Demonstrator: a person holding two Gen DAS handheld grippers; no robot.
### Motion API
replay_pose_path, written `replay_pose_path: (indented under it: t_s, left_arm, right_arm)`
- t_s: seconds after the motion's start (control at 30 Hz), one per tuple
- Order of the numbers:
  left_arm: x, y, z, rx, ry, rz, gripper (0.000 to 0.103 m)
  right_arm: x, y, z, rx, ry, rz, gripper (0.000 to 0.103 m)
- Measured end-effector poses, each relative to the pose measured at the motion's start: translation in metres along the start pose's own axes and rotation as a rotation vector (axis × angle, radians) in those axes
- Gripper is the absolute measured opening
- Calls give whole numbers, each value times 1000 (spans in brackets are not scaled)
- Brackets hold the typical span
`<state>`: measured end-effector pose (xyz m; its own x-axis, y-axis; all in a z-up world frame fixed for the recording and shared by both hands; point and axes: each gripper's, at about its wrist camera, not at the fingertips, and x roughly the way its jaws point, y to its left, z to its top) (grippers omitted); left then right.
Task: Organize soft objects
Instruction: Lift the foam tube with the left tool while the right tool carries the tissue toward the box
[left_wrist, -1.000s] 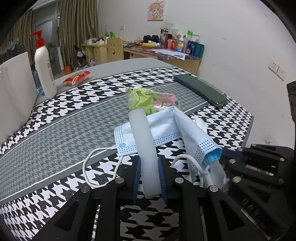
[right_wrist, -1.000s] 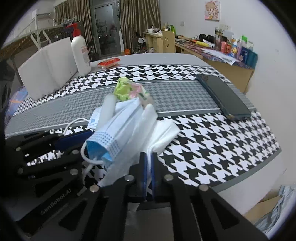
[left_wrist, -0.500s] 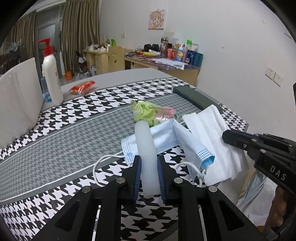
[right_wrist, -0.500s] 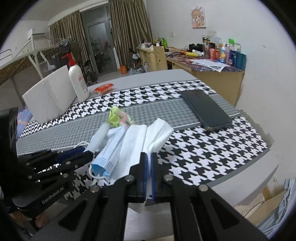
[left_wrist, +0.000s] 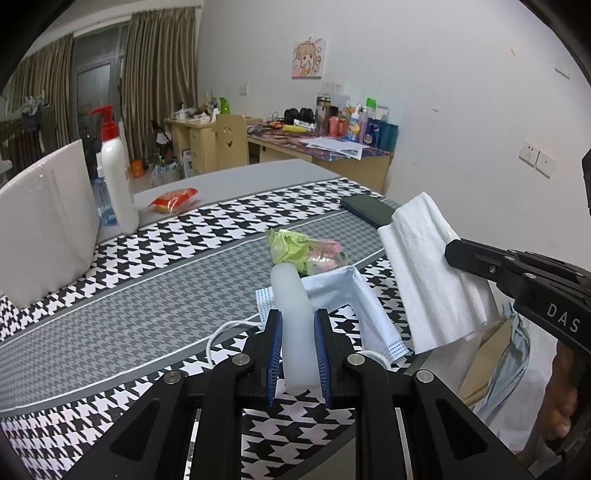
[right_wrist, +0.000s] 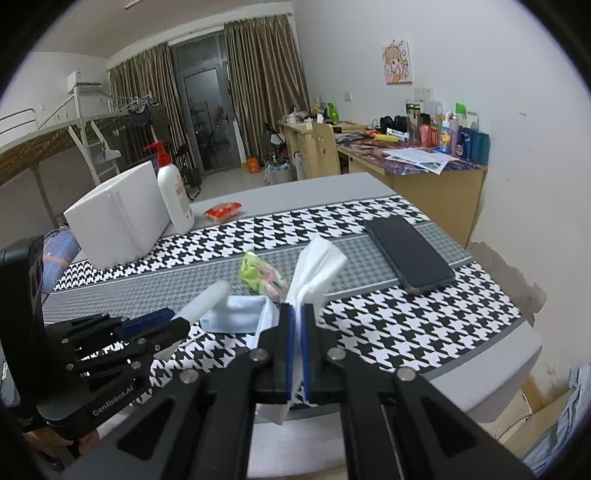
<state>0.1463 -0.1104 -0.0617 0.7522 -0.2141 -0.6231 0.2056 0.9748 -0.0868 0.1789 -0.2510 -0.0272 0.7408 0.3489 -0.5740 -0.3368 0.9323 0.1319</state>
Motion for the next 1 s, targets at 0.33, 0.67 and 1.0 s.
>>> replay_pose_path:
  t_s: [0.33, 0.67, 1.0]
  left_arm:
    - [-15, 4, 6, 4, -38, 24, 19]
    - [-32, 18, 14, 2, -82, 53, 19]
    - [-48, 36, 17, -5, -115, 90, 19]
  right_arm:
    - [-6, 7, 4, -8, -30, 17, 6]
    - [-10, 24, 12, -31, -67, 53, 6]
    - [-9, 44, 19, -55, -91, 88, 6]
